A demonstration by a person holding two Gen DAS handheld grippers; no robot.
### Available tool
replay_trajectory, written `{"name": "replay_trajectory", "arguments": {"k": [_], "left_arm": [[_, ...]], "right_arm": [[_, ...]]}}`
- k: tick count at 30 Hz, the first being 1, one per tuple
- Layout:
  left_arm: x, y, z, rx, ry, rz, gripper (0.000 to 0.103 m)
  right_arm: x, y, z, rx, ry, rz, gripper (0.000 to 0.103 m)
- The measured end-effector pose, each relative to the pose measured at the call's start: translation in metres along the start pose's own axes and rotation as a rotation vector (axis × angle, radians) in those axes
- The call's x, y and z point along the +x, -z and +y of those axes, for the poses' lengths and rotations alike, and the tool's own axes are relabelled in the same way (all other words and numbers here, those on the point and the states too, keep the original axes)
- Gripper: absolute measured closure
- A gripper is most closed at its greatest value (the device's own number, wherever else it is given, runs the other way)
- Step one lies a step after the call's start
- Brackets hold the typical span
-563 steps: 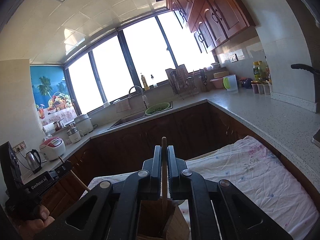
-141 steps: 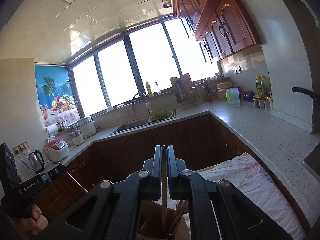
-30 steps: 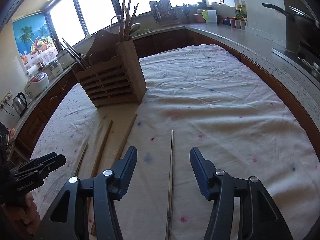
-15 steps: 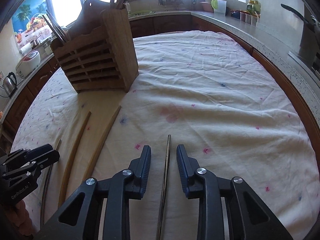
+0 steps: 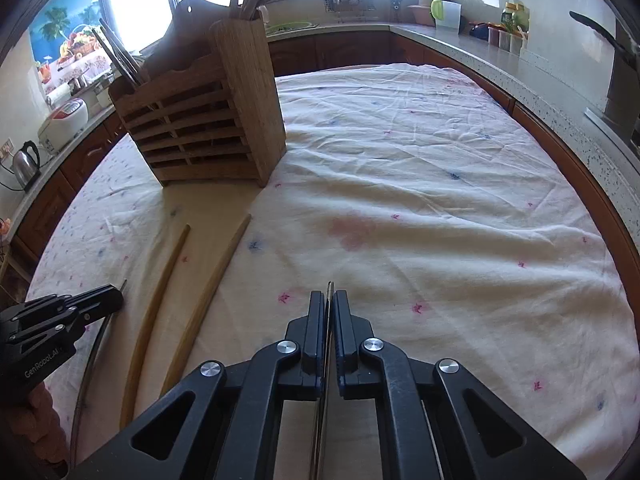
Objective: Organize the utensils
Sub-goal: 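Carry the chopstick into the holder with the left gripper while the right inserts its metal chopstick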
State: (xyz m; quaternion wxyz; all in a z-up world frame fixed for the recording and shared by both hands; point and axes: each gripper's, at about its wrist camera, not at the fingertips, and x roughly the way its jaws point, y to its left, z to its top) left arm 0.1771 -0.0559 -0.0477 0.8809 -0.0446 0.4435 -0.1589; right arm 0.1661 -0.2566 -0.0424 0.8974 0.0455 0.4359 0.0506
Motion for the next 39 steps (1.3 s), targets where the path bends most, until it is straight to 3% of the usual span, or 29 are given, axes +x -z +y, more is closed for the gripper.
{"name": "replay_trajectory", "arguments": {"k": [6,20,28,39], "left_arm": [[-0.047,-0.002,0.001,-0.026,0.056,-0.086,0.100],[-0.148,-0.008,0.005,-0.045,0.145,-0.282,0.100],[-0.173,-0.013,0.008,-0.051,0.177,-0.337,0.100],[-0.182,-0.023,0.015,-0.065,0.165,-0.387,0.100]], "right_arm": [[-0.048,-0.002,0.008,0.024,-0.078,-0.097,0.099],[-0.151,-0.012,0.024,0.008,-0.161,-0.320,0.099],[-0.182,-0.020,0.028,0.003,-0.170,-0.403,0.099],[-0.185,-0.032,0.030,0.000,-0.173,-0.428,0.099]]}}
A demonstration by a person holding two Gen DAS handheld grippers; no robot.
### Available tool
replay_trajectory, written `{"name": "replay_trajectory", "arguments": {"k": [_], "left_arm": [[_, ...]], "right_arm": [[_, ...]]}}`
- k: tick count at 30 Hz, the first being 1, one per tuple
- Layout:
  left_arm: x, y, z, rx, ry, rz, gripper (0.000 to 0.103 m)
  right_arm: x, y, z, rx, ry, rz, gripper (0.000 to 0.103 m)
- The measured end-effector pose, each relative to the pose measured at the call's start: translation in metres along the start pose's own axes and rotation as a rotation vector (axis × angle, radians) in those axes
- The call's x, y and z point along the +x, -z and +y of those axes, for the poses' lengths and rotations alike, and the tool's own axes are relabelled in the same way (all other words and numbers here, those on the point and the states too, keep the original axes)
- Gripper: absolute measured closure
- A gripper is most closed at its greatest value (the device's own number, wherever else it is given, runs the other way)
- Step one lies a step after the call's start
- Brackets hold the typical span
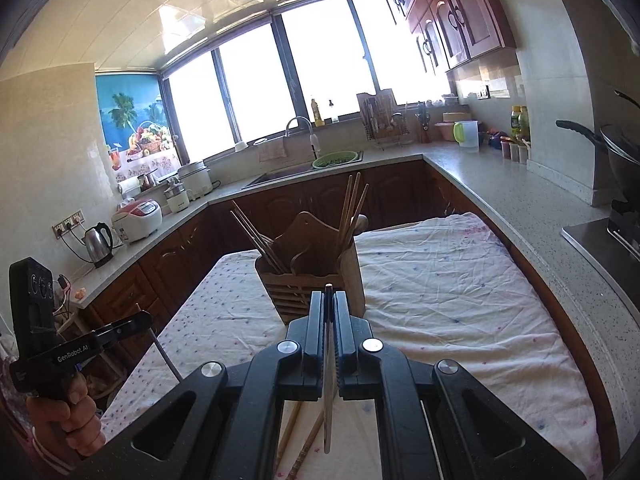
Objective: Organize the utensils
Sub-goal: 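Carry the chopstick into the holder with the left gripper while the right inserts its metal chopstick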
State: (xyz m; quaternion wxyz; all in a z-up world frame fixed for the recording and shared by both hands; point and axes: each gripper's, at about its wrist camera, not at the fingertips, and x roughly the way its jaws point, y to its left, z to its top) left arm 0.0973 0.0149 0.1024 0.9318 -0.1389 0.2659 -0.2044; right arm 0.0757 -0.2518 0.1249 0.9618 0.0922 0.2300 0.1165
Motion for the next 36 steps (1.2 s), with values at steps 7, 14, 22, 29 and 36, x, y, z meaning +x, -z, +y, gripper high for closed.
{"name": "replay_trajectory", "arguments": {"k": [7,14,22,29,36], "left_arm": [[-0.001,-0.027,0.001,0.014,-0.018,-0.074,0.100],[0.002,-0.073,-0.002,0.041,-0.042,-0.177,0.100],[0.017,-0.131,0.000,0.043,-0.082,-0.317,0.100],[0.056,-0.155,0.016,-0.026,-0.120,-0.377,0.100],[0.105,-0.140,0.036,-0.092,-0.144,-0.361,0.100]], "right_arm": [[0.008,-0.018,-0.002,0.010,-0.005,-0.038,0.099],[0.022,-0.056,0.001,0.011,-0.009,-0.113,0.099],[0.045,-0.110,0.003,0.025,0.008,-0.233,0.099],[0.081,-0.136,-0.001,0.046,0.025,-0.275,0.099],[0.120,-0.118,-0.011,0.047,0.063,-0.243,0.099]]}}
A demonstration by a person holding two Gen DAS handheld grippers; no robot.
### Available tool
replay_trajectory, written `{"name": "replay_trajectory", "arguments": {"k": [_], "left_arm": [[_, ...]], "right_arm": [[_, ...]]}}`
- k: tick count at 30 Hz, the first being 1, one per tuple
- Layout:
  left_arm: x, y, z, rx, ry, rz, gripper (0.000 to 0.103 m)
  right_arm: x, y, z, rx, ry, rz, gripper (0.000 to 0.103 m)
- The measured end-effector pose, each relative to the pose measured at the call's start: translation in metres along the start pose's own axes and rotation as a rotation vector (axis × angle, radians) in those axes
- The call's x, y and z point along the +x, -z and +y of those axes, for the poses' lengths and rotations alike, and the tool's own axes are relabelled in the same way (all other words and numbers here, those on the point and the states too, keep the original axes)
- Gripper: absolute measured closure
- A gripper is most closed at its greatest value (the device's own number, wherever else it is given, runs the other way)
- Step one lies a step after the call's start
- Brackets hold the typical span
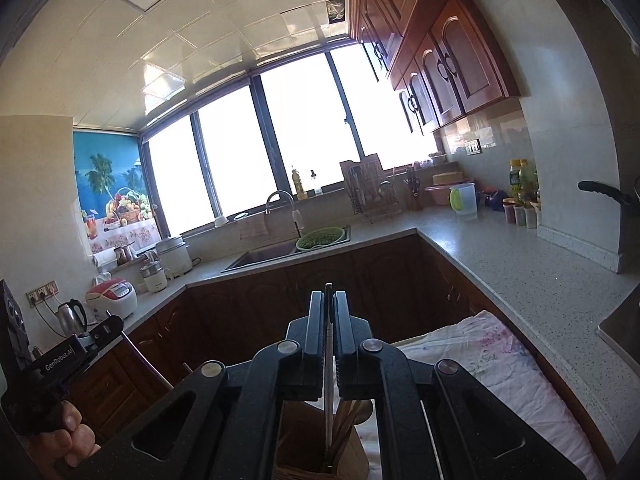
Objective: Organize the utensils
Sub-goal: 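Carry the chopstick into the holder with the left gripper while the right inserts its metal chopstick, then open both grippers to release the chopsticks in the holder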
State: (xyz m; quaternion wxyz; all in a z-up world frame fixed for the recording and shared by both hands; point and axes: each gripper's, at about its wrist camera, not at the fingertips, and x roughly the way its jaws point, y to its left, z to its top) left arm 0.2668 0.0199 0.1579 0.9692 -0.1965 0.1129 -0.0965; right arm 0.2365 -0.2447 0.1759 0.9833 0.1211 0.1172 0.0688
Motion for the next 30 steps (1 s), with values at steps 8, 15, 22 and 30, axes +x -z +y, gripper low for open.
{"name": "replay_trajectory", "arguments": {"k": [8,15,22,30], "left_arm": [[0.027,0.045,0.007,0.029,-0.012,0.092,0.099],[0.041,0.063,0.005,0.057,-0.015,0.173,0.099],[0.042,0.064,0.006,0.064,-0.023,0.177,0.099],[0.039,0.057,0.008,0.038,-0.019,0.209,0.097]], "right_arm": [[0.030,0.037,-0.008,0.002,0.016,0.090,0.099],[0.044,0.059,-0.009,-0.007,0.025,0.154,0.099],[0.045,0.058,-0.013,-0.002,0.031,0.167,0.098],[0.046,0.058,-0.016,0.018,0.020,0.180,0.092]]}}
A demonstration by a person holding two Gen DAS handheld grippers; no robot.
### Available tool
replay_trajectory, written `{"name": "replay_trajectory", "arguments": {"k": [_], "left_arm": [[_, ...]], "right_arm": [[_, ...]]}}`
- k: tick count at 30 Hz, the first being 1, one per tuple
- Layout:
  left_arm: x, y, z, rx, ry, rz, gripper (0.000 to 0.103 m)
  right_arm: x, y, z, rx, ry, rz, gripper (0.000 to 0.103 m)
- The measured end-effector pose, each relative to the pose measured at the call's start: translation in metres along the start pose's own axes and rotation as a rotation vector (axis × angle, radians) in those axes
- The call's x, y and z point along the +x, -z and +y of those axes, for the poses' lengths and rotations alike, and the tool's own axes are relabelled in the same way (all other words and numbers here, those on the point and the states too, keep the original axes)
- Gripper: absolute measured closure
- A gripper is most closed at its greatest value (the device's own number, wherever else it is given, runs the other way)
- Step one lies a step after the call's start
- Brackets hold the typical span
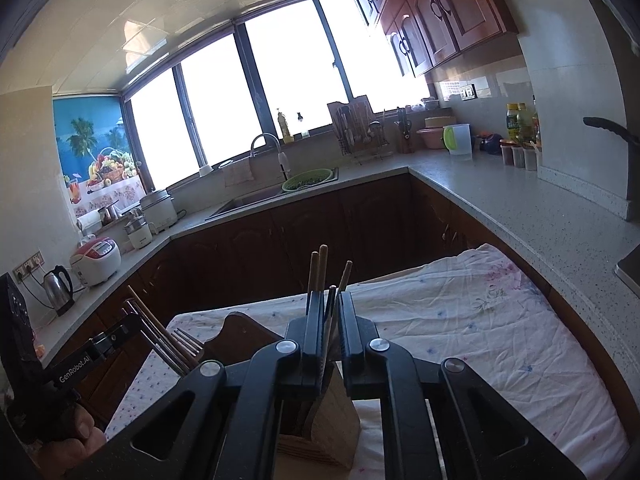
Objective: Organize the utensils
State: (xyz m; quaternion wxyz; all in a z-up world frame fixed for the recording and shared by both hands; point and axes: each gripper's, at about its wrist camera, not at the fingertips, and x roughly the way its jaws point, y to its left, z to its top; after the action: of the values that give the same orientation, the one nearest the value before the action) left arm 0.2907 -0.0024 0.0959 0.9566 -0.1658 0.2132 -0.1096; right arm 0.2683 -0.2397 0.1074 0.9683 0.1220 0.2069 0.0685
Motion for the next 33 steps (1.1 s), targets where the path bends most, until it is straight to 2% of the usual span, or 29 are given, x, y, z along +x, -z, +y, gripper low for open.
{"name": "replay_trajectory", "arguments": {"k": [1,2,3,4,5,6,7,8,11,12,14,22,26,33], "left_arm": [[-0.003,-0.001,0.000,-0.004,0.004,-0.001,0.093],[-0.006,-0.002,0.001,-0.005,0.006,-0.004,0.085],[-0.010,-0.002,0.001,-0.008,0.003,-0.007,0.077],[-0.015,-0.002,0.001,-0.014,0.001,-0.013,0.059],[-0.020,-0.002,0.002,-0.020,0.002,-0.026,0.052],[-0.026,-0.002,0.002,-0.024,0.001,-0.037,0.050],[-0.032,-0.001,0.002,-0.024,-0.006,-0.040,0.043],[-0.037,0.000,0.002,-0.026,-0.019,-0.041,0.031],[-0.057,0.009,0.007,-0.054,-0.049,-0.055,0.008],[-0.064,0.014,0.009,-0.063,-0.061,-0.056,0.005],[-0.078,0.025,0.012,-0.066,-0.069,-0.056,0.004],[-0.124,0.074,0.021,-0.080,-0.092,0.018,0.003],[-0.146,0.095,0.021,-0.063,-0.114,0.051,0.003],[-0.180,0.130,0.023,-0.035,-0.164,0.062,0.003]], "right_arm": [[-0.002,0.000,0.000,0.001,0.003,-0.005,0.092],[-0.006,-0.001,-0.002,0.006,0.000,-0.012,0.082],[-0.009,-0.002,-0.003,0.015,-0.004,-0.022,0.060],[-0.015,-0.003,-0.004,0.025,-0.014,-0.037,0.049],[-0.020,-0.004,-0.005,0.034,-0.021,-0.052,0.037],[-0.026,-0.005,-0.006,0.038,-0.024,-0.063,0.035],[-0.031,-0.005,-0.006,0.043,-0.026,-0.069,0.034],[-0.036,-0.006,-0.007,0.050,-0.031,-0.073,0.027],[-0.054,-0.001,-0.010,0.062,-0.059,-0.079,0.009],[-0.061,0.003,-0.010,0.060,-0.062,-0.081,0.004],[-0.075,0.015,-0.010,0.055,-0.062,-0.086,0.001],[-0.121,0.071,-0.020,0.119,-0.124,-0.026,0.001],[-0.147,0.092,-0.020,0.125,-0.124,-0.033,0.001],[-0.182,0.128,-0.017,0.096,-0.106,-0.042,0.001]]}}
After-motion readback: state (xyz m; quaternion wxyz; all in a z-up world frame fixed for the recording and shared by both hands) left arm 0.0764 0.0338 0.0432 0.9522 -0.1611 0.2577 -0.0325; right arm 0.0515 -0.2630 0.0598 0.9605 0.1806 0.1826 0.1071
